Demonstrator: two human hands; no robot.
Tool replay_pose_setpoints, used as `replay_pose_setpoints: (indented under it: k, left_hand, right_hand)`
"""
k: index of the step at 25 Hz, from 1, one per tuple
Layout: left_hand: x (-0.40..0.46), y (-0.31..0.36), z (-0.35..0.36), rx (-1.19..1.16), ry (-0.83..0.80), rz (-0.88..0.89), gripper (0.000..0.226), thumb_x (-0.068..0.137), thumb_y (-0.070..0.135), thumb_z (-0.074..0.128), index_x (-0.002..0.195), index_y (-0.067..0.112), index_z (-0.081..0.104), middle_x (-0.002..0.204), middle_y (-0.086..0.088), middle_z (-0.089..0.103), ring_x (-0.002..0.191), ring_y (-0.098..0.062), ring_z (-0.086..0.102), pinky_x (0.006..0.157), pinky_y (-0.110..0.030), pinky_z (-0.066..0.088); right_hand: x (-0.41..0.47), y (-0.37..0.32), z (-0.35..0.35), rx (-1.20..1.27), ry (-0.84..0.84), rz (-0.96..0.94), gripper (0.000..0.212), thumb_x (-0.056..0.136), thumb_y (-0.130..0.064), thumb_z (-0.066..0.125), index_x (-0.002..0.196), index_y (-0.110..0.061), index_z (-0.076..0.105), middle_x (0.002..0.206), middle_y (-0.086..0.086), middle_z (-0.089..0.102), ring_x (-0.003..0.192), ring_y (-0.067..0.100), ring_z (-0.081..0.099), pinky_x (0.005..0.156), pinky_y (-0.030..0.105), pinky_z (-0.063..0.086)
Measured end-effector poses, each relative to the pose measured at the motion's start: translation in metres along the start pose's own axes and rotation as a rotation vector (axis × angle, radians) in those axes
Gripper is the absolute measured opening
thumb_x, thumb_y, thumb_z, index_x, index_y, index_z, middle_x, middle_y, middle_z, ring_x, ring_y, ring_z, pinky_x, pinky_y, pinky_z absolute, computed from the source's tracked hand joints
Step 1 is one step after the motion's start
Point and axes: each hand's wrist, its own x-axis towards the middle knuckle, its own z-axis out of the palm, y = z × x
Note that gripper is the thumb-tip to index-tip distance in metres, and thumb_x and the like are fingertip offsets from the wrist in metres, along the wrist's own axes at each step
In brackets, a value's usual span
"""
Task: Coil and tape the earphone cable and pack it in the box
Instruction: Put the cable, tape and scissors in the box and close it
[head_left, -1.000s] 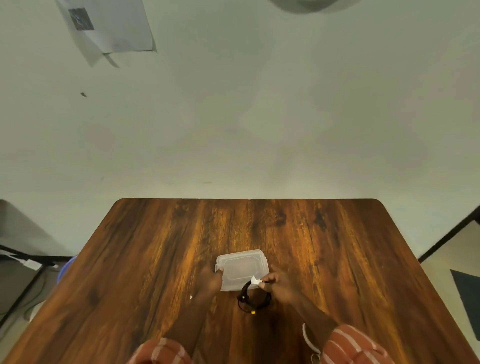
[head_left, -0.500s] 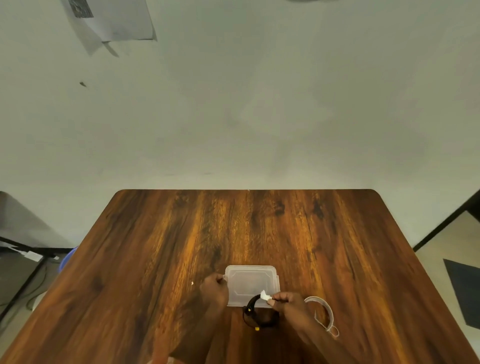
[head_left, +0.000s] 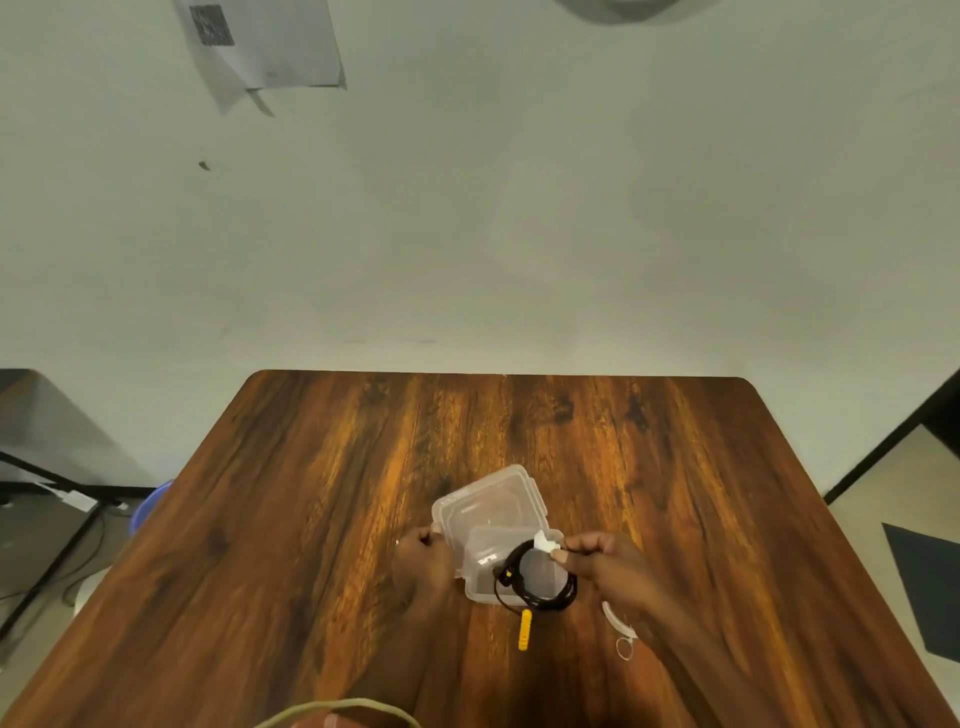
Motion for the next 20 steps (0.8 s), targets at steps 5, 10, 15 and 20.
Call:
replay_pose_setpoints:
  k: [5,10,15,20]
  left_hand:
    - [0.01,0.026,-0.043,-0.232,0.206,-0.094,0.017,0.096,0.012,0.056,0.097,-0.001,0.066,0.092,-0.013,0.066,0.08,-0.025,0.058,0.069,-0.036,0.048]
    - [0.019,0.023,-0.068,-0.281,0.255,-0.1,0.017,0.095,0.014,0.06,0.108,0.005,0.067,0.103,-0.011,0.07,0.084,-0.025,0.064,0.078,-0.041,0.058]
    - [0.007,0.019,-0.073,-0.284,0.25,-0.055,0.014,0.093,0.014,0.063,0.106,0.01,0.068,0.097,-0.005,0.068,0.084,-0.022,0.065,0.08,-0.039,0.058]
    - [-0.002,0.02,-0.063,-0.26,0.167,0.109,0.005,0.091,0.013,0.066,0.09,0.018,0.068,0.09,-0.003,0.072,0.078,-0.021,0.07,0.074,-0.042,0.063]
  right_hand:
    - [0.045,0.002,0.015,-0.052,-0.033,0.064,0.01,0.086,-0.013,0.072,0.093,-0.008,0.077,0.069,0.001,0.064,0.059,0.01,0.051,0.051,0.024,0.041]
    - [0.093,0.035,0.043,-0.249,0.026,0.202,0.01,0.087,-0.018,0.071,0.086,-0.009,0.067,0.075,0.006,0.064,0.063,0.016,0.056,0.052,0.029,0.044]
    - [0.115,0.053,0.062,-0.639,0.153,0.241,0.022,0.091,-0.013,0.062,0.107,0.001,0.065,0.091,0.013,0.067,0.062,0.022,0.061,0.038,0.022,0.042]
    - [0.114,0.069,0.052,-0.914,0.192,0.014,0.029,0.081,-0.033,0.068,0.101,-0.011,0.069,0.101,0.007,0.071,0.091,0.024,0.068,0.077,0.034,0.056]
